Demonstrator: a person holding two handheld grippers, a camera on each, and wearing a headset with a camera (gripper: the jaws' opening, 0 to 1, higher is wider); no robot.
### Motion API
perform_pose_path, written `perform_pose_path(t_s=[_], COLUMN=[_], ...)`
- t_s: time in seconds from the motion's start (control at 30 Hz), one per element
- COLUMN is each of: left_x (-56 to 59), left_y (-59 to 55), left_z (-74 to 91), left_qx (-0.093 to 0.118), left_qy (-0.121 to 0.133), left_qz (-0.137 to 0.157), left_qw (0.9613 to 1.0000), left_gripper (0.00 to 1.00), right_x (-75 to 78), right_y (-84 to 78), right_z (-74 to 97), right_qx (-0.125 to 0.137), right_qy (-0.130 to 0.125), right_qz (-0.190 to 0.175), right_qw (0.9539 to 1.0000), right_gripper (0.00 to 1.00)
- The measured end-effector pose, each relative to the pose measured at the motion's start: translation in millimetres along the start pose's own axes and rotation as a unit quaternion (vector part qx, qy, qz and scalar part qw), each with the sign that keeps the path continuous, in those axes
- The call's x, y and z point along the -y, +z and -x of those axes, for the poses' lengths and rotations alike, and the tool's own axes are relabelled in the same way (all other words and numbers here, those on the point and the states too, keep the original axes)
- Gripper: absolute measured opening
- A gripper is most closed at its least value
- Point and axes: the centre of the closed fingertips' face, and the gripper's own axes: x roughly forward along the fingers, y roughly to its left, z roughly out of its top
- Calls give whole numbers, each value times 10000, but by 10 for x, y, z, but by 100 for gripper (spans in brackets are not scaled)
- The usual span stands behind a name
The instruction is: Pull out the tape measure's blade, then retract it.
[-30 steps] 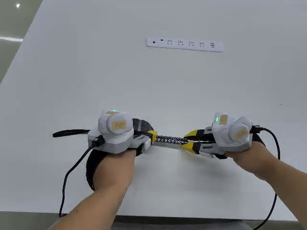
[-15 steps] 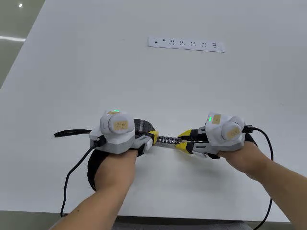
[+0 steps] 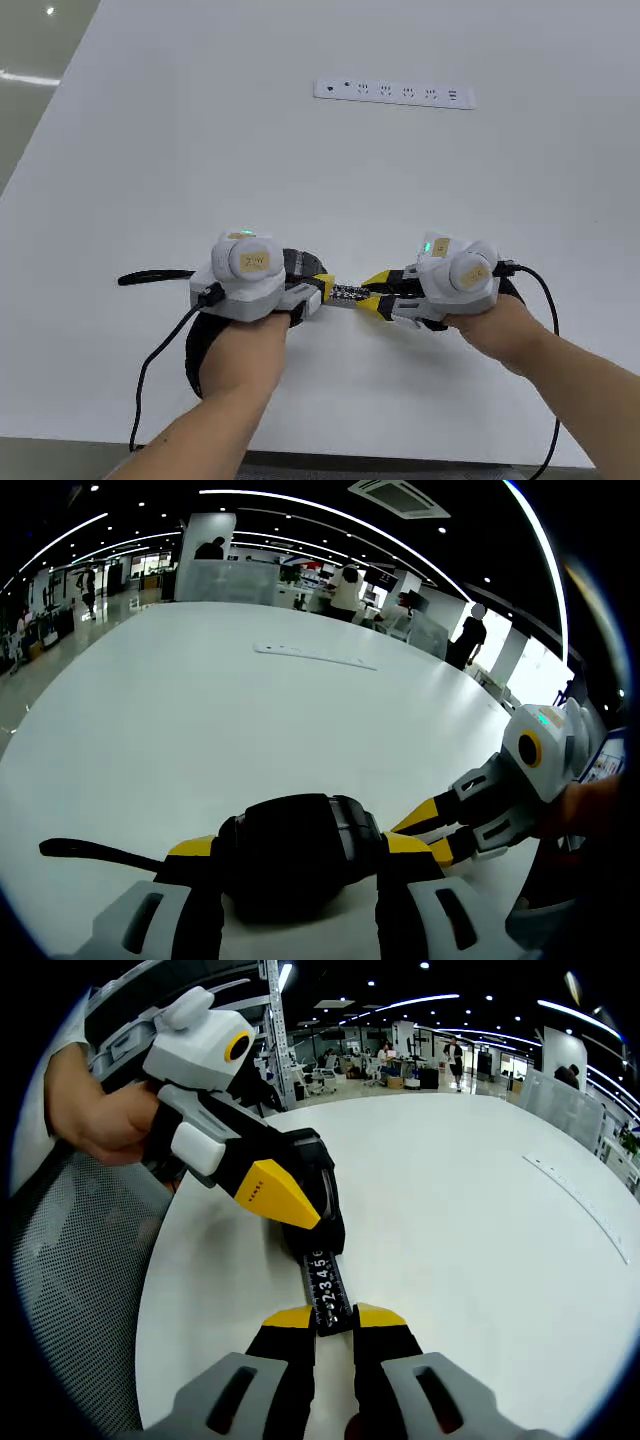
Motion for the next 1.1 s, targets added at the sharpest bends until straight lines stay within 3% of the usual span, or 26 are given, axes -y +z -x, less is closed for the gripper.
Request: perform_pose_path(t_s=[0.3,1.1], left_x=[-1,-3], left_y=[0,-13], left_z=[0,8], left_qx=[-5,-20], left_qy=[-6,-5], left_qz=[23,82], left_qw=[10000,10000], left_gripper=[58,58], right_x=[-10,-67], right_y=[45,145], right_z=[-56,-182], right_qx=[63,31], right_qy=[61,95], right_qz=[-131,-51], right_qw=[9999,9999], right_gripper=[9,8])
